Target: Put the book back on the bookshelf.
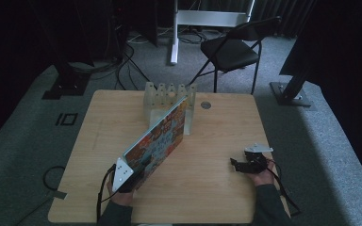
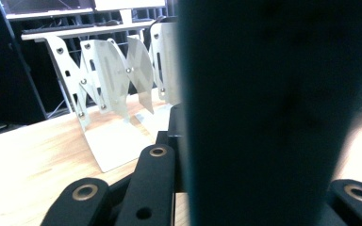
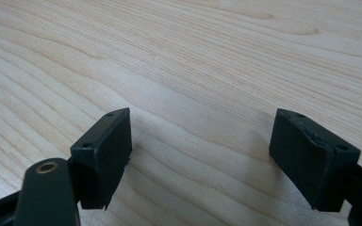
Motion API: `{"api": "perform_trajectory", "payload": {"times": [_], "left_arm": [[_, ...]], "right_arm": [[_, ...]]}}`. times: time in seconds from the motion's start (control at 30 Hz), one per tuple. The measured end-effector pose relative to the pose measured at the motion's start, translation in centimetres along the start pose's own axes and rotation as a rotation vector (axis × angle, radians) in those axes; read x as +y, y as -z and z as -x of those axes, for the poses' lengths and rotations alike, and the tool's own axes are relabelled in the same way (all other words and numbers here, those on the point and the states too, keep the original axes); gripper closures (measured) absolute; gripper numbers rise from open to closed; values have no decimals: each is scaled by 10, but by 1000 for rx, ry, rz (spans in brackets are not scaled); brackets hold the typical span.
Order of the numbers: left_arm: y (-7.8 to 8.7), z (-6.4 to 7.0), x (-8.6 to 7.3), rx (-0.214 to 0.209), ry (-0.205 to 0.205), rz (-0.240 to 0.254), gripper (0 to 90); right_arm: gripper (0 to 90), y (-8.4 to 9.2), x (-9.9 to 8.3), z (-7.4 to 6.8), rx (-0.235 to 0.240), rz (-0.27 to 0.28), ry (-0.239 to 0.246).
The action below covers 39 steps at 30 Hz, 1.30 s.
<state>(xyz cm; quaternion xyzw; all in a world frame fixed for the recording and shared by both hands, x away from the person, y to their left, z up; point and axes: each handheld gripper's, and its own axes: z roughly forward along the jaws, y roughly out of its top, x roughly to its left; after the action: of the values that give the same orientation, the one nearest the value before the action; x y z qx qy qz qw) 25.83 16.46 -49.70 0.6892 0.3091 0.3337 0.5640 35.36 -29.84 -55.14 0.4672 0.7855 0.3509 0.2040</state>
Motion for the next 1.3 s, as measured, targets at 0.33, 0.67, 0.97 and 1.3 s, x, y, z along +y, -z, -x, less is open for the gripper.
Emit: {"api": "perform_trajectory", "payload": {"times": [0.33, 0.67, 0.97, 1.3], "left_arm": [[2, 0, 0, 14, -5, -1, 793], [5, -2, -1, 38, -4, -3, 793], [6, -3, -1, 49, -1, -2, 794], [7, -4, -2, 60, 6, 0, 793]], "right_arm": [[213, 0, 0, 0, 0, 0, 0], [214, 0, 0, 0, 0, 0, 0], [213, 0, 0, 0, 0, 0, 0], [214, 0, 0, 0, 0, 0, 0]]}}
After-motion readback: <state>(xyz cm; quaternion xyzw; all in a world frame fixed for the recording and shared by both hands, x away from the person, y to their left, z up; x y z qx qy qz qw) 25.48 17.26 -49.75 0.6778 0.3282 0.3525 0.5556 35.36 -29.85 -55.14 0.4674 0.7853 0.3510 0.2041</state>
